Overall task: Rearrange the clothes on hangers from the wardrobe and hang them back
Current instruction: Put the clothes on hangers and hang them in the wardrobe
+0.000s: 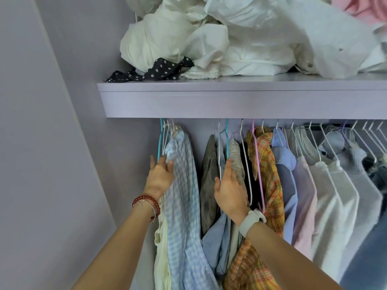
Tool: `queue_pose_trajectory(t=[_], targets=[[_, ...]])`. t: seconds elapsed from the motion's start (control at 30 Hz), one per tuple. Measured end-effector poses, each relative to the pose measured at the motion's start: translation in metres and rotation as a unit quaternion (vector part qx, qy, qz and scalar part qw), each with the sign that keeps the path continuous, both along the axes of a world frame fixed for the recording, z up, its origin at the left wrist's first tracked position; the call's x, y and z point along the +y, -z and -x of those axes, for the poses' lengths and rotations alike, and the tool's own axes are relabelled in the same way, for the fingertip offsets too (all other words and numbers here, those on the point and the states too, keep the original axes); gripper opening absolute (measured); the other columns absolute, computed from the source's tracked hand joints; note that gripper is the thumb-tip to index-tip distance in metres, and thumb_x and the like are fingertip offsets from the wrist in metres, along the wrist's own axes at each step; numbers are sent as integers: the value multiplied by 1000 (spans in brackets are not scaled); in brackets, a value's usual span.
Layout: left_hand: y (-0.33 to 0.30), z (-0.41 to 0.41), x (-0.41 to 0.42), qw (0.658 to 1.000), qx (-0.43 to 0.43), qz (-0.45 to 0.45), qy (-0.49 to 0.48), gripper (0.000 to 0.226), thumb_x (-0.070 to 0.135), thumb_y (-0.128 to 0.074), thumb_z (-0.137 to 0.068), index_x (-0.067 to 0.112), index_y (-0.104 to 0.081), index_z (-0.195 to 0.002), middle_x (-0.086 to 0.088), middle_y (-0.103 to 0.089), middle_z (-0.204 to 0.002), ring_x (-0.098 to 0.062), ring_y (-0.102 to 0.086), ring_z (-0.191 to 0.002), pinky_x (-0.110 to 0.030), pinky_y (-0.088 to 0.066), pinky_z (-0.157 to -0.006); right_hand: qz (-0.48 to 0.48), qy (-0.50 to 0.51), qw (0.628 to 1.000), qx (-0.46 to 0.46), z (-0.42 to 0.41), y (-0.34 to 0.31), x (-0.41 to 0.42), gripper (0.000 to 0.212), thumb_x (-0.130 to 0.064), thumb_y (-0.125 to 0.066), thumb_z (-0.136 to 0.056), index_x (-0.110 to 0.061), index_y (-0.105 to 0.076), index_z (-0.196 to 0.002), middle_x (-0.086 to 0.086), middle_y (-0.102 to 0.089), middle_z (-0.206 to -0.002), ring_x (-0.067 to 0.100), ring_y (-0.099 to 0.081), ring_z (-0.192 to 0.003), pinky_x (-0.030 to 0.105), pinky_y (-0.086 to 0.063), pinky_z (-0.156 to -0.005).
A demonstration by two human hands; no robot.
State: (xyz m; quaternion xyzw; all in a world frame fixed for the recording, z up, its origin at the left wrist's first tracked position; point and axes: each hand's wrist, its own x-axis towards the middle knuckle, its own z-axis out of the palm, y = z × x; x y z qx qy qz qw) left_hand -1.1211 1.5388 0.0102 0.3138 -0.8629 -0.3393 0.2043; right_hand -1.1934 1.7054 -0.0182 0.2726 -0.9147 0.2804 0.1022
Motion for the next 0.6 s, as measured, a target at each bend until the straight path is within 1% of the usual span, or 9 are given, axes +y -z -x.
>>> queue_pose_trajectory(t=[0.07, 0.13, 0.17, 0.2, 0.27, 0.33, 0.4, 0.5, 0.6], targets=[[-7, 3, -1, 996, -26, 77, -37, 42, 34, -37, -98, 12, -42, -133, -15, -5, -154, -35, -16, -138, -45, -27, -106, 2, -2, 1000, 1, 0, -2, 0, 61, -23, -32, -98, -6, 4, -145, 12, -28, -147, 28, -42, -124, 38, -42, -89], [-13, 7, 2, 967, -57, 238, -75, 37, 32, -42, -96, 13, -50, -126, -16, -29, -141, -35, -28, -126, -44, -29, -99, 14, 0, 1000, 9, 2, -1, -1, 60, -21, -31, -98, -6, 3, -146, 12, -30, -146, 27, -43, -124, 37, -42, -90], [-16, 10, 5, 950, -76, 293, -75, 35, 29, -43, -95, 12, -51, -125, -15, -41, -130, -34, -35, -119, -41, -31, -94, 21, 0, 1000, 11, 3, 0, -2, 59, -20, -31, -98, -6, 1, -146, 12, -31, -145, 27, -43, -124, 37, -42, -90], [-19, 14, 8, 943, -97, 311, -63, 34, 26, -41, -95, 10, -48, -124, -15, -49, -122, -34, -42, -114, -40, -35, -90, 26, 1, 1000, 11, 4, 1, -2, 59, -19, -32, -98, -6, 0, -146, 12, -32, -145, 28, -42, -124, 38, -42, -90], [-21, 22, 16, 963, -96, 249, -32, 32, 19, -36, -97, 5, -40, -125, -18, -59, -113, -37, -52, -107, -40, -40, -83, 41, 3, 999, 20, 7, 5, -1, 58, -17, -33, -97, -7, -4, -146, 12, -33, -144, 30, -44, -122, 39, -44, -86], [-17, 30, 25, 993, -34, 113, -6, 30, 18, -32, -99, 0, -38, -121, -23, -59, -111, -38, -55, -105, -36, -37, -76, 59, 3, 998, 18, 11, 9, 3, 59, -13, -36, -95, -11, -6, -146, 13, -38, -141, 35, -51, -111, 41, -47, -78], [-9, 34, 30, 999, 24, 11, -25, 32, 20, -28, -101, -3, -42, -117, -25, -57, -112, -39, -53, -106, -31, -31, -72, 103, -5, 994, -28, 16, 11, 9, 68, -2, -42, -89, -15, -9, -147, 14, -50, -130, 36, -57, -98, 42, -49, -72], [-2, 34, 26, 992, 70, -3, -104, 30, 18, -30, -99, -5, -45, -112, -28, -58, -110, -42, -54, -104, -38, -40, -79, 178, -6, 980, -93, 22, 10, 18, 78, 10, -43, -82, -18, -11, -147, 11, -60, -113, 31, -58, -89, 42, -51, -73], [-1, 33, 19, 989, 65, 18, -134, 27, 15, -32, -97, -3, -43, -113, -28, -58, -111, -45, -54, -104, -43, -42, -85, 213, 15, 971, -109, 26, 9, 28, 76, 13, -42, -82, -16, -15, -146, 9, -62, -96, 29, -57, -82, 41, -50, -74]])
